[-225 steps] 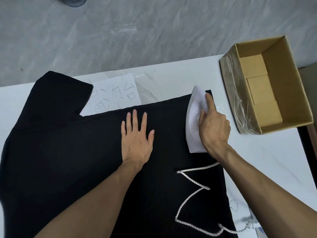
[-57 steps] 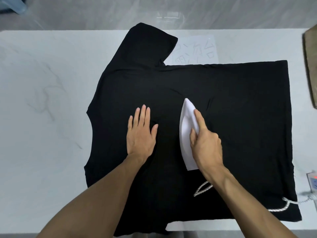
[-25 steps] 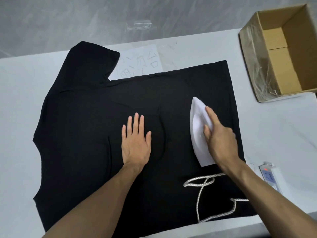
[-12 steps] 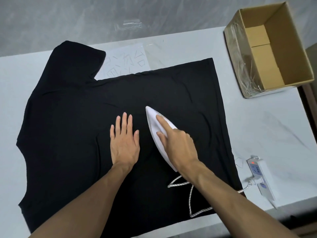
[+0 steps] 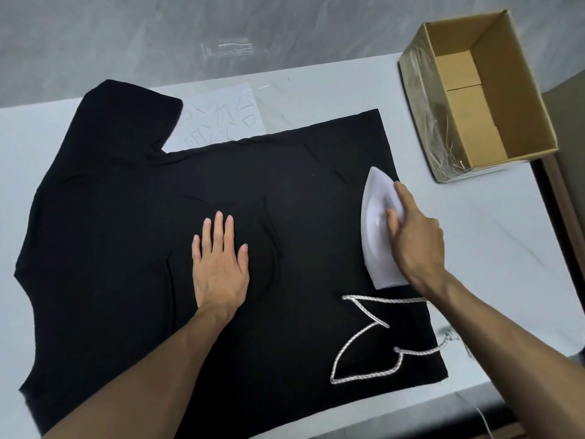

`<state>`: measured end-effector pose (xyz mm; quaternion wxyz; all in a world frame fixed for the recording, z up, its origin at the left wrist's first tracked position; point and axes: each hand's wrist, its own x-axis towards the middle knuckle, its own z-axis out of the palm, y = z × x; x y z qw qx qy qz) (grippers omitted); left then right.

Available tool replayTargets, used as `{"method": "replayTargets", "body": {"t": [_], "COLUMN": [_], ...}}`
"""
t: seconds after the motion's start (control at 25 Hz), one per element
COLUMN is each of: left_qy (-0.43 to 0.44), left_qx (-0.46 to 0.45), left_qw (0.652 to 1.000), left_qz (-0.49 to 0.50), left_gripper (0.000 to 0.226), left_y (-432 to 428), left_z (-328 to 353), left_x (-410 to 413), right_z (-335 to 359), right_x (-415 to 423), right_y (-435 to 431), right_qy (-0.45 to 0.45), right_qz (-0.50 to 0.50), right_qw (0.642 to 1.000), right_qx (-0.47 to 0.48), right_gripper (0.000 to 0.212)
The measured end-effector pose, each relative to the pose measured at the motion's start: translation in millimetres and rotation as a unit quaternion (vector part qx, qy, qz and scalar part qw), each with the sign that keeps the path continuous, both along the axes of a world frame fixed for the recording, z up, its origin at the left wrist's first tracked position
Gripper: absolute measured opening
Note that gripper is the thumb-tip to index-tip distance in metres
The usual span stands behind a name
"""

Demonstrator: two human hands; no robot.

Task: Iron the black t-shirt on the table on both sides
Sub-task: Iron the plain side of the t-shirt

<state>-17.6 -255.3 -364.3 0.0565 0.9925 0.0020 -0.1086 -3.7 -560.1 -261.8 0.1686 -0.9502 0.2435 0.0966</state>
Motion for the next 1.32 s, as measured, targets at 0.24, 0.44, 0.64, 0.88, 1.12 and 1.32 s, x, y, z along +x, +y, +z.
{"method": "replayTargets", "body": {"t": [0.24,0.44,0.64,0.88,1.12,1.32], "left_qy": [-0.012,-0.011,-0.068,-0.101,-0.015,-0.009], "left_qx": [-0.019,-0.013,-0.296,-0.230,-0.080,-0.038], "left_qw": [1.000,1.000,0.945,0.943,0.991,0.994], "left_qz": [-0.001,-0.001,0.121,0.220,0.110,0.102], "left_gripper": [0.059,0.057,0.051,0.047,0.052,0.054], "left_y": [-7,1,0,78,114,115], "left_z": [0,1,14,26,9,7], "left_x": [-4,0,-3,-10,-19,-19], "right_z": [15,29,13,11,-9,-5], "right_x": [-11,-23,-18,-23,-29,-27], "right_y": [-23,47,131,229,287,278], "right_qy": [-0.006,0.035,0.042,0.039,0.057,0.051], "right_qz": [-0.036,0.083,0.218,0.254,0.272,0.252], "right_qw": [0.998,0.991,0.973,0.964,0.960,0.966], "right_qx": [0.042,0.098,0.063,0.072,0.024,-0.028], "right_gripper": [0.049,0.052,0.054,0.060,0.068,0.070]}}
